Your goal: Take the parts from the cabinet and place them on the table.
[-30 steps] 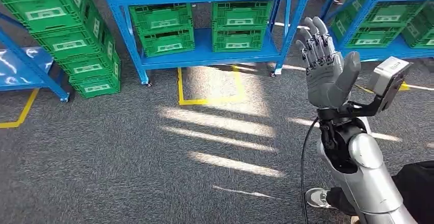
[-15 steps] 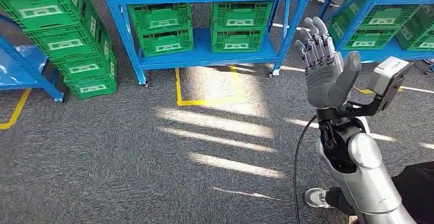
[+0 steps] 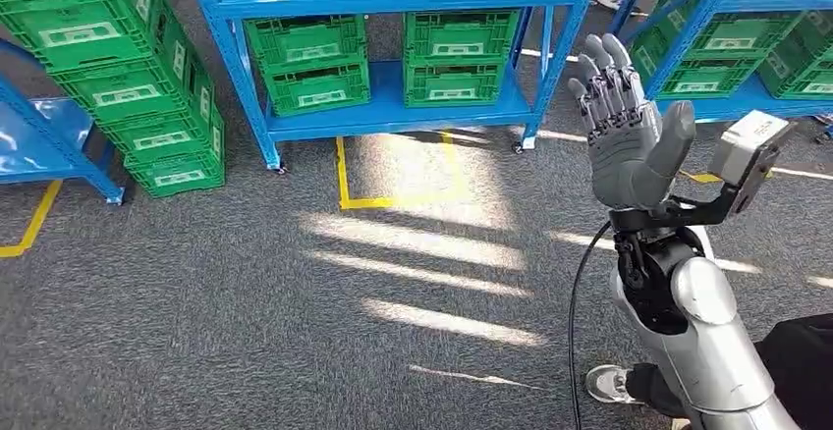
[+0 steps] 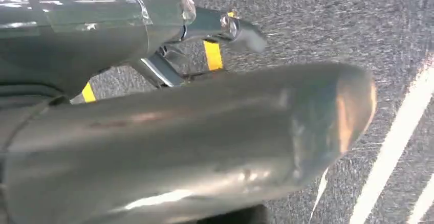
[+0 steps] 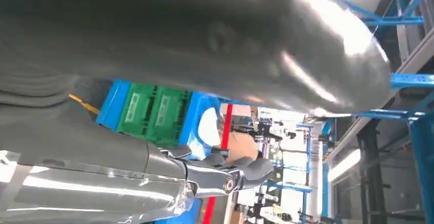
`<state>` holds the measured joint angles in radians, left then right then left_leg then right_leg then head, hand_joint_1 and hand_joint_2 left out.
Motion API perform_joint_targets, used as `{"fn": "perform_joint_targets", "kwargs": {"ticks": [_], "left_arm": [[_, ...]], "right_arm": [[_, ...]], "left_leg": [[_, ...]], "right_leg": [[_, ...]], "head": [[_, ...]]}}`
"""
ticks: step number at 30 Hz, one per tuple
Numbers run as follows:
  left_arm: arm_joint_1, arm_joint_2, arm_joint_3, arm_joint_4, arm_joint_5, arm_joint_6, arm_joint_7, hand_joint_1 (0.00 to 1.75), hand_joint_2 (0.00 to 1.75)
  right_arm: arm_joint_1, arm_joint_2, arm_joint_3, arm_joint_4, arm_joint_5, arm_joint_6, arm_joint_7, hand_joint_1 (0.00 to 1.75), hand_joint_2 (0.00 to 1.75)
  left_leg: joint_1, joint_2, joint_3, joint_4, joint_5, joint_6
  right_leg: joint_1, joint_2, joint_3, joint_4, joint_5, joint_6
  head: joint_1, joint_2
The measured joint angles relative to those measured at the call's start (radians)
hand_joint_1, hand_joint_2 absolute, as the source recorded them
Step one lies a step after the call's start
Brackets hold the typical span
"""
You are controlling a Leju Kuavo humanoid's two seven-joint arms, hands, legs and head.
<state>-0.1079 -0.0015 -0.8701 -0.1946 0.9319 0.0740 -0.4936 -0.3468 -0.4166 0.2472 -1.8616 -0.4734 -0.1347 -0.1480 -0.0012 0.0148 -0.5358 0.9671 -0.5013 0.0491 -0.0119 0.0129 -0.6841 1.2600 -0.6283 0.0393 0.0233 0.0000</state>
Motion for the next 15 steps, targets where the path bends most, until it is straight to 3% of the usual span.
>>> {"fn": "perform_joint_targets", "kwargs": {"ticks": [1, 2, 3, 5, 6, 7, 10, 12, 15], "left_arm": [[0.0, 0.0, 0.0, 0.0, 0.0, 0.0, 0.0, 0.0, 0.0], [0.0, 0.001, 0.0, 0.0, 0.0, 0.0, 0.0, 0.0, 0.0], [0.0, 0.0, 0.0, 0.0, 0.0, 0.0, 0.0, 0.0, 0.0], [0.0, 0.0, 0.0, 0.0, 0.0, -0.001, 0.0, 0.0, 0.0], [-0.001, 0.002, 0.0, 0.001, 0.0, -0.001, 0.0, 0.0, 0.0], [-0.003, 0.003, 0.0, 0.0, 0.0, -0.002, 0.0, 0.0, 0.0], [-0.002, 0.002, 0.0, 0.0, 0.0, -0.003, 0.0, 0.0, 0.0], [-0.004, 0.002, 0.0, 0.0, 0.001, -0.005, -0.001, 0.0, 0.0], [-0.003, 0.001, 0.0, 0.0, 0.002, -0.009, 0.0, 0.0, 0.0]], "right_arm": [[0.002, 0.0, 0.0, 0.003, 0.0, 0.0, 0.0, 0.0, 0.0], [0.002, 0.0, 0.0, 0.005, 0.0, 0.0, 0.0, 0.0, 0.0], [0.002, 0.0, -0.001, 0.006, -0.001, 0.0, 0.0, 0.0, 0.0], [0.002, 0.0, 0.0, 0.006, -0.001, 0.0, 0.0, 0.0, 0.0], [0.002, 0.002, 0.001, 0.008, -0.001, 0.0, 0.0, 0.0, 0.0], [0.003, 0.0, 0.0, 0.007, -0.001, 0.0, 0.0, 0.0, 0.0], [0.004, 0.002, 0.0, 0.007, 0.0, -0.003, 0.0, 0.0, 0.0], [0.001, 0.002, -0.001, 0.001, 0.001, -0.003, 0.0, 0.0, 0.0], [-0.001, 0.003, 0.001, 0.002, 0.002, -0.003, 0.0, 0.0, 0.0]], "left_leg": [[0.0, 0.001, 0.003, 0.001, -0.004, -0.004], [0.0, 0.003, 0.009, 0.001, -0.01, -0.008], [0.002, 0.003, 0.017, 0.002, -0.016, -0.015], [0.006, 0.004, 0.036, 0.005, -0.034, -0.029], [0.001, 0.004, 0.032, 0.008, -0.041, -0.039], [0.001, 0.005, 0.031, 0.017, -0.047, -0.046], [0.009, 0.011, 0.037, 0.011, -0.053, -0.058], [0.012, -0.004, 0.022, 0.052, -0.084, -0.067], [0.012, -0.016, -0.126, 0.297, -0.166, -0.068]], "right_leg": [[-0.005, -0.002, -0.022, 0.024, 0.005, 0.003], [-0.01, -0.006, -0.02, 0.0, 0.036, 0.007], [-0.017, -0.009, 0.006, -0.064, 0.087, 0.01], [-0.03, -0.015, 0.083, -0.245, 0.185, 0.02], [-0.02, -0.015, 0.101, -0.253, 0.16, 0.025], [-0.02, -0.012, 0.099, -0.263, 0.158, 0.006], [-0.011, -0.007, 0.099, -0.257, 0.146, -0.016], [-0.013, -0.009, 0.112, -0.259, 0.14, -0.032], [-0.007, -0.011, 0.124, -0.259, 0.125, -0.046]], "head": [[0.0, 0.0], [0.002, 0.0], [0.003, 0.0], [0.006, 0.0], [0.006, 0.0], [0.005, 0.0], [-0.006, 0.0], [-0.013, 0.0], [-0.029, 0.0]]}}
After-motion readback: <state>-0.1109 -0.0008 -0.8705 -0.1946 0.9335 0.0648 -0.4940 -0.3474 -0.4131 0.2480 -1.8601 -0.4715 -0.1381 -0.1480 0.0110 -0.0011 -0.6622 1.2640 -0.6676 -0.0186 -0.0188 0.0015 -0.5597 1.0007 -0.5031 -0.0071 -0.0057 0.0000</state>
